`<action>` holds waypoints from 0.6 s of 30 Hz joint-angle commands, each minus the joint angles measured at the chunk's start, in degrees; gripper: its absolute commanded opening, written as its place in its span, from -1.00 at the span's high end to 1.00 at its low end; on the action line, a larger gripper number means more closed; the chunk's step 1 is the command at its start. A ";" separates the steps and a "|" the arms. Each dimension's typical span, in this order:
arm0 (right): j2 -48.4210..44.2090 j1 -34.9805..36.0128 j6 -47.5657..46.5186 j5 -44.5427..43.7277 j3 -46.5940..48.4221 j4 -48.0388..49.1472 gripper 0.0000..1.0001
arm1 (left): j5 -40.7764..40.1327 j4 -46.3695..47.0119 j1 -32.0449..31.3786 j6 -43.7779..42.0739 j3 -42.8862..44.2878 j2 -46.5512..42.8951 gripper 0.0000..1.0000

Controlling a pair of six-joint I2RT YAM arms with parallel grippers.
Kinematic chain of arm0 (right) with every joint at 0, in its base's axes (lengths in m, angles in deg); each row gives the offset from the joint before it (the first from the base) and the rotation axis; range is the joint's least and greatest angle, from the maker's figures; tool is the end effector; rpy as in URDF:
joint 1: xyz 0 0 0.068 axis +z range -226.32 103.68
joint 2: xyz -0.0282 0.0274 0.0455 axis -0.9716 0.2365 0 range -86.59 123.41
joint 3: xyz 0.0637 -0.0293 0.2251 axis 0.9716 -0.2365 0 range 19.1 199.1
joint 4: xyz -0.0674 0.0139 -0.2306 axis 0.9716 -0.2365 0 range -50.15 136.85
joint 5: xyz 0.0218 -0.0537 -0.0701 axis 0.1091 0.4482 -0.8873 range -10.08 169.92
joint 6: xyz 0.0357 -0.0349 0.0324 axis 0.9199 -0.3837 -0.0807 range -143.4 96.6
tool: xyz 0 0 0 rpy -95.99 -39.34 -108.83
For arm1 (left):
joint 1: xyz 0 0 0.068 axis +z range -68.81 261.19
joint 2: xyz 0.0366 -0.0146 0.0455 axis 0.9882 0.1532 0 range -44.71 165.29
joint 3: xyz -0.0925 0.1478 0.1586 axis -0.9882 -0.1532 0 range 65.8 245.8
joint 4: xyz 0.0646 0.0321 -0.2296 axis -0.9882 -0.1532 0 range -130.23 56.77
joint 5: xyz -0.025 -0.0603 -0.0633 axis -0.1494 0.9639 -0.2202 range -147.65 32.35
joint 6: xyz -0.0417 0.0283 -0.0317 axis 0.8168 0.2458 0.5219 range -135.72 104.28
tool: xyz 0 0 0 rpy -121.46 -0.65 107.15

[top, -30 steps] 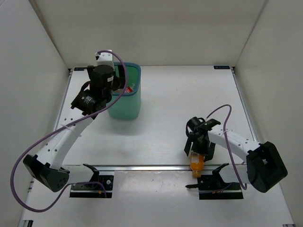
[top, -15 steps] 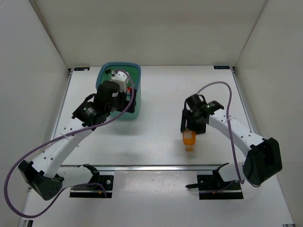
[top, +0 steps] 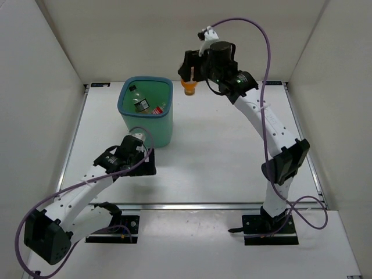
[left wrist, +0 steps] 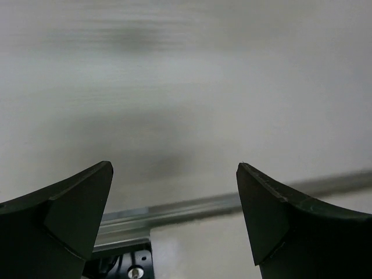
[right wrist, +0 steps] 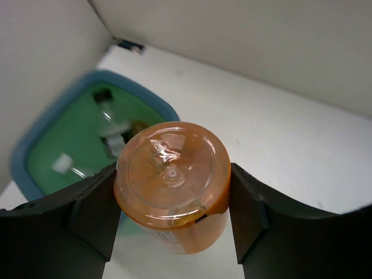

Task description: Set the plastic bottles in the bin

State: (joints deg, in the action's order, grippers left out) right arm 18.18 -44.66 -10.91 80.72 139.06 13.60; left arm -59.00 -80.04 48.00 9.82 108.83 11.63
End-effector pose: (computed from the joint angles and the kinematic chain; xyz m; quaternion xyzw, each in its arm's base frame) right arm 0.3304 0.2044 0.4114 -0.1388 0.7973 0.2260 0.5423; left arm 0.1547 -0.1000 0.2062 0.0614 0.9642 -0.1165 0.2303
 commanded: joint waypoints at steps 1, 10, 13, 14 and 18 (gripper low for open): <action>4.73 2.61 0.61 11.14 5.98 16.15 0.65 | -10.84 1.02 6.98 14.33 -1.01 -1.40 -0.98; 11.76 10.61 0.86 14.94 3.62 32.98 0.36 | -27.47 4.53 17.45 14.20 5.04 -3.69 -0.98; 12.92 10.97 1.30 14.59 3.88 32.03 -0.25 | -30.29 4.36 17.45 12.08 6.54 -5.00 -0.97; 12.39 10.97 1.13 14.32 3.27 32.02 -0.45 | -30.56 4.36 17.89 11.73 6.72 -5.70 -0.97; 10.37 11.23 -1.41 11.16 3.62 28.61 -1.00 | -29.86 3.92 18.34 8.92 6.72 -6.15 -0.97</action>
State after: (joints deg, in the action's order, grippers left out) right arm 32.22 -32.97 -10.69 93.94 141.79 39.23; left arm -86.32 -76.28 66.03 21.08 114.20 6.45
